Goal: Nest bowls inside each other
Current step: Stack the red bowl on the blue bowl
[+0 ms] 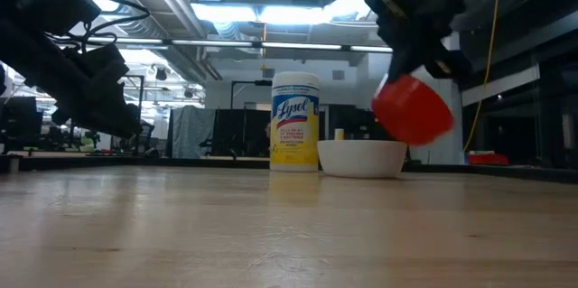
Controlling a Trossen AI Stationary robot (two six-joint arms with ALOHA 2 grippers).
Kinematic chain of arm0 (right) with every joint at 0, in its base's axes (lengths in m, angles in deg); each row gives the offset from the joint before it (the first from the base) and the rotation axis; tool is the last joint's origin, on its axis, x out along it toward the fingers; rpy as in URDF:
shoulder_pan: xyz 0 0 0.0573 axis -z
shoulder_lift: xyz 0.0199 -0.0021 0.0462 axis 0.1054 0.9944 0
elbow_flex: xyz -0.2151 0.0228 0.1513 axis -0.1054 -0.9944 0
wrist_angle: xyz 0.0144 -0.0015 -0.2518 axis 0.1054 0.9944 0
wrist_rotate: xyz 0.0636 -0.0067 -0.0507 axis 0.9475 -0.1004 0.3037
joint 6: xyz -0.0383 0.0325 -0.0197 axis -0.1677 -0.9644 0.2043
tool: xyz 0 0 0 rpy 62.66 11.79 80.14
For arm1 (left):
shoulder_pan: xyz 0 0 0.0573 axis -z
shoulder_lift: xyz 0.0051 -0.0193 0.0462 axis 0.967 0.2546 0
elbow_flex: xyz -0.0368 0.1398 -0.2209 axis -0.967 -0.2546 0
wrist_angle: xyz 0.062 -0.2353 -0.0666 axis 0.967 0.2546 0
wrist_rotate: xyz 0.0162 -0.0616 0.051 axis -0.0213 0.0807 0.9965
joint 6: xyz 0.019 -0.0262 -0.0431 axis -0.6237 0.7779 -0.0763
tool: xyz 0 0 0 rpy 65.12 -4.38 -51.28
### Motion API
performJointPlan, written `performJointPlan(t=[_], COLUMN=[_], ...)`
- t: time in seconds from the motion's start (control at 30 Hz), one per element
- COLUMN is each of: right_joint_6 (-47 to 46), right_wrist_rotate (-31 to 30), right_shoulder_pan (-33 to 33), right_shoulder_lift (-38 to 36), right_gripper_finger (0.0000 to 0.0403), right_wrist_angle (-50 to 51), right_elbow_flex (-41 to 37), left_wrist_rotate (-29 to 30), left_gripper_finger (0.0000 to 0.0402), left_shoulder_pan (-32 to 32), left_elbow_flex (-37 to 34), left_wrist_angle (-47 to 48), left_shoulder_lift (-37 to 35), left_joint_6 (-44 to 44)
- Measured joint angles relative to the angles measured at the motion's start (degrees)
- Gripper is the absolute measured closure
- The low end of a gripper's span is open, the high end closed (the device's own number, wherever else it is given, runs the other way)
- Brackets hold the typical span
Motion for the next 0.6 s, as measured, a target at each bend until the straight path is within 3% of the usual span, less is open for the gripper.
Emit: performJointPlan(t=[0.27, 0.6], right_joint_6=[11.3, 23.1], right_wrist_rotate=[3.4, 7.5], right_shoulder_pan=[8.2, 13.2], right_shoulder_lift=[4.6, 17.9], right_gripper_finger=[0.0401, 0.0401], right_wrist_angle=[3.6, 3.9], right_elbow_flex=[7.0, 13.3], left_wrist_rotate=[0.3, 0.4], left_gripper_finger=[0.0231, 0.0231], left_shoulder_pan=[0.0, 0.0], left_elbow_flex=[0.0, 0.0], left_wrist_angle=[0.0, -0.5], left_shoulder_lift=[0.0, 0.0], left_joint_6=[0.0, 0.3])
